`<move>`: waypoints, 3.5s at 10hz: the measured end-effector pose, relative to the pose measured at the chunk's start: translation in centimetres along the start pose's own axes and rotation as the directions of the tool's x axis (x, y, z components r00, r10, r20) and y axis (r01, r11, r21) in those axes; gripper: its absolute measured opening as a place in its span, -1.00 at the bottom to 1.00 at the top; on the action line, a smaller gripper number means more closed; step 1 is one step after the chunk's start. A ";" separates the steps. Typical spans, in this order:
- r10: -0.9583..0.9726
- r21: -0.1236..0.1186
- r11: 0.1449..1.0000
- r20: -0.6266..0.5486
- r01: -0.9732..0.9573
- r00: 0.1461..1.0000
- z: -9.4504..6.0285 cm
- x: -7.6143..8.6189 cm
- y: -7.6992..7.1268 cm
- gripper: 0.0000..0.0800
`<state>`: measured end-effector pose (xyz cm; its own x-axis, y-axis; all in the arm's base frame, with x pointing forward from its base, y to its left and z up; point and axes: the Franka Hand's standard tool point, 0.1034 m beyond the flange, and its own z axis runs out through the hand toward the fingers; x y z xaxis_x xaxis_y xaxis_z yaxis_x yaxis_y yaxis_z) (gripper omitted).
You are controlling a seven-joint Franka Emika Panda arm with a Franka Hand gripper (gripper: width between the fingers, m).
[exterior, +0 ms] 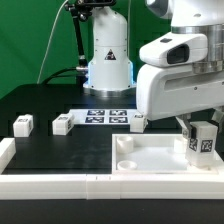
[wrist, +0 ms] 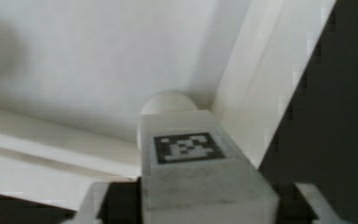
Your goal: Assemble one leg
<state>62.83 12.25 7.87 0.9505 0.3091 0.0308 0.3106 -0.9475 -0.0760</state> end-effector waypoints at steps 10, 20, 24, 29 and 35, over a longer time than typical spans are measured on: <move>0.719 0.020 0.695 -0.008 -0.718 0.695 0.4 -0.1 0.2 -0.26; 0.694 0.010 0.720 -0.001 -0.694 0.720 0.2 0.3 -0.1 0.60; 0.315 -0.008 0.949 -0.009 -0.315 0.949 0.2 0.4 -0.7 0.62; -0.107 -0.022 0.994 -0.007 0.107 0.994 0.3 0.4 -0.4 0.56; -0.089 -0.026 0.996 -0.007 0.089 0.996 0.3 0.3 0.1 -0.27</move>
Offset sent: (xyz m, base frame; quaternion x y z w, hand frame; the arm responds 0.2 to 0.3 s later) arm 0.0000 0.0000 0.0000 0.0000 0.0000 0.0000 1.0000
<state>63.13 12.30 7.57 0.9190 0.3918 0.0446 0.3937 -0.9180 -0.0469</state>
